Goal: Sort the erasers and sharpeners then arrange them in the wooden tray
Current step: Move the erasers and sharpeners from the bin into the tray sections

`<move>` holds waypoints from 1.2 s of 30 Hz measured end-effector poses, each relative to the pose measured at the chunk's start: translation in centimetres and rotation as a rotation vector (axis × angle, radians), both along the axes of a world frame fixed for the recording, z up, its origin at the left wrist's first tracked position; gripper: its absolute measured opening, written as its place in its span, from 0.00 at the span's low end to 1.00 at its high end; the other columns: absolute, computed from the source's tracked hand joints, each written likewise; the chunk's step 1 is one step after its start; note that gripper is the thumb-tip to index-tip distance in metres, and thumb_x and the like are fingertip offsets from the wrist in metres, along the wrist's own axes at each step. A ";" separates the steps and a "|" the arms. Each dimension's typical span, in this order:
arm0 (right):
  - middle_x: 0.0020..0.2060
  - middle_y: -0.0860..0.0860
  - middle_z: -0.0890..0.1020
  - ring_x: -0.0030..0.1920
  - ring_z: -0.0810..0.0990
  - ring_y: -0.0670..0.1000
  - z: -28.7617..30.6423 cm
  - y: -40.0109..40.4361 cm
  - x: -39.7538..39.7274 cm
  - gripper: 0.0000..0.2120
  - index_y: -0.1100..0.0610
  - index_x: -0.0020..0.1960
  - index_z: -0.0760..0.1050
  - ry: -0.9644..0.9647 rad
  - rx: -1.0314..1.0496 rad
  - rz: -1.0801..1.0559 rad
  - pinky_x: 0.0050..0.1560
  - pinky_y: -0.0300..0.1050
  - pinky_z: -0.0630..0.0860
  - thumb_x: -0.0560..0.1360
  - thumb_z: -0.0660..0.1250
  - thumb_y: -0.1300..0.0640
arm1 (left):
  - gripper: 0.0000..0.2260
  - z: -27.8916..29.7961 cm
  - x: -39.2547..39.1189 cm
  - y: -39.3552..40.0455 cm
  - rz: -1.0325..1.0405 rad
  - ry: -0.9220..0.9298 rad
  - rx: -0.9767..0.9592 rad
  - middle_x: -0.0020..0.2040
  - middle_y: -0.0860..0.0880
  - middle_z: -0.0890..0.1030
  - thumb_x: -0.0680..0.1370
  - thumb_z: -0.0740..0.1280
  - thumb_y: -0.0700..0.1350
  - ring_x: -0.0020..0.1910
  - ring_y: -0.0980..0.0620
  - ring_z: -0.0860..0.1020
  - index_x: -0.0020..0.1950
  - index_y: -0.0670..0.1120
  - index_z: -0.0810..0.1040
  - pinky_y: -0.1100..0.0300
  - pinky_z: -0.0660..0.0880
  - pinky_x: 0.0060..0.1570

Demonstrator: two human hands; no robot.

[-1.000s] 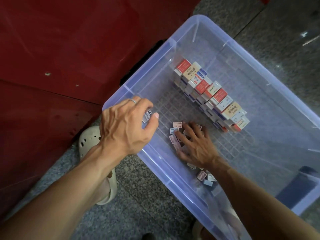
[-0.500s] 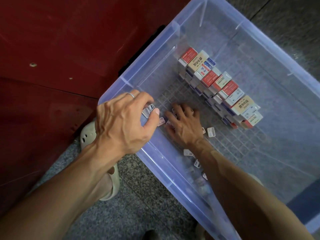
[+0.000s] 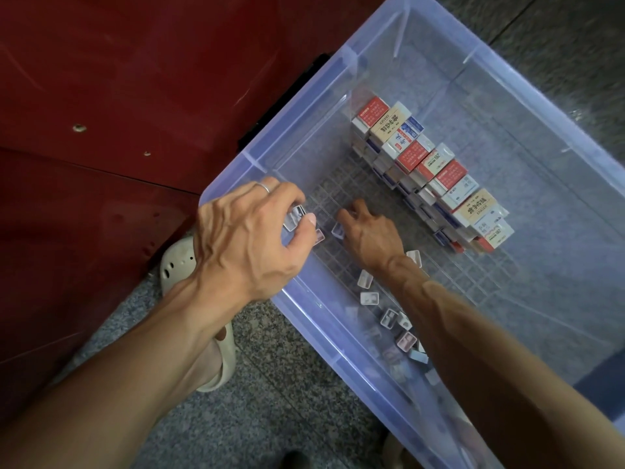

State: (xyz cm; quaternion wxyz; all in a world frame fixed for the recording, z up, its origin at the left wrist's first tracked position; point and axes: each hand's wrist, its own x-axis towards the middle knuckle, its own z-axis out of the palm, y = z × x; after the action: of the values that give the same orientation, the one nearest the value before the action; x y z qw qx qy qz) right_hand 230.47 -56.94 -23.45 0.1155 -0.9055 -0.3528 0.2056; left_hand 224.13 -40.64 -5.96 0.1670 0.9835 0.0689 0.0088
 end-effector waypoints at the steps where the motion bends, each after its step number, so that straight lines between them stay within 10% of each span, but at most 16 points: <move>1: 0.59 0.63 0.75 0.37 0.81 0.64 0.3 0.0 -0.2 0.09 0.63 0.57 0.73 0.023 0.004 -0.051 0.35 0.54 0.79 0.79 0.65 0.59 | 0.11 0.0 0.0 0.0 -0.001 -0.001 0.000 0.41 0.52 0.81 0.75 0.62 0.55 0.40 0.47 0.80 0.47 0.50 0.79 0.51 0.74 0.34; 15: 0.46 0.58 0.78 0.44 0.77 0.59 2.5 -1.6 -2.9 0.08 0.59 0.52 0.77 0.274 0.355 -0.741 0.43 0.50 0.71 0.76 0.62 0.66 | 0.11 -0.4 -0.1 0.2 0.006 -0.034 -0.015 0.40 0.52 0.81 0.75 0.62 0.54 0.39 0.47 0.79 0.46 0.49 0.79 0.52 0.73 0.32; 19: 0.33 0.51 0.78 0.31 0.76 0.45 5.4 -0.7 -2.6 0.08 0.57 0.45 0.75 0.525 0.494 -0.954 0.30 0.40 0.71 0.82 0.62 0.57 | 0.13 -0.3 -0.1 0.2 0.019 -0.008 -0.019 0.42 0.52 0.81 0.75 0.60 0.57 0.42 0.47 0.80 0.48 0.51 0.79 0.53 0.74 0.35; 25: 0.31 0.54 0.72 0.28 0.67 0.49 12.3 -0.3 -3.4 0.09 0.58 0.44 0.74 0.675 0.737 -1.171 0.25 0.39 0.65 0.82 0.63 0.57 | 0.18 0.3 0.1 0.1 0.024 0.151 -0.001 0.48 0.55 0.81 0.76 0.55 0.63 0.45 0.51 0.81 0.51 0.54 0.78 0.55 0.74 0.40; 36: 0.33 0.55 0.73 0.27 0.67 0.50 26.3 -2.1 -6.6 0.10 0.55 0.42 0.72 0.744 0.964 -1.266 0.24 0.38 0.62 0.83 0.62 0.57 | 0.07 8.8 -5.7 -3.5 0.486 -0.021 -0.776 0.41 0.57 0.82 0.80 0.65 0.45 0.43 0.63 0.80 0.46 0.57 0.78 0.63 0.75 0.44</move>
State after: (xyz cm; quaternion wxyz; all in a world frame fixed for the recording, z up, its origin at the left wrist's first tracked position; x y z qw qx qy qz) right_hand 223.84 -59.00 2.85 0.6853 -0.6581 0.2277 0.2133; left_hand 218.47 -44.18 2.88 0.5168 0.8033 0.2944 0.0311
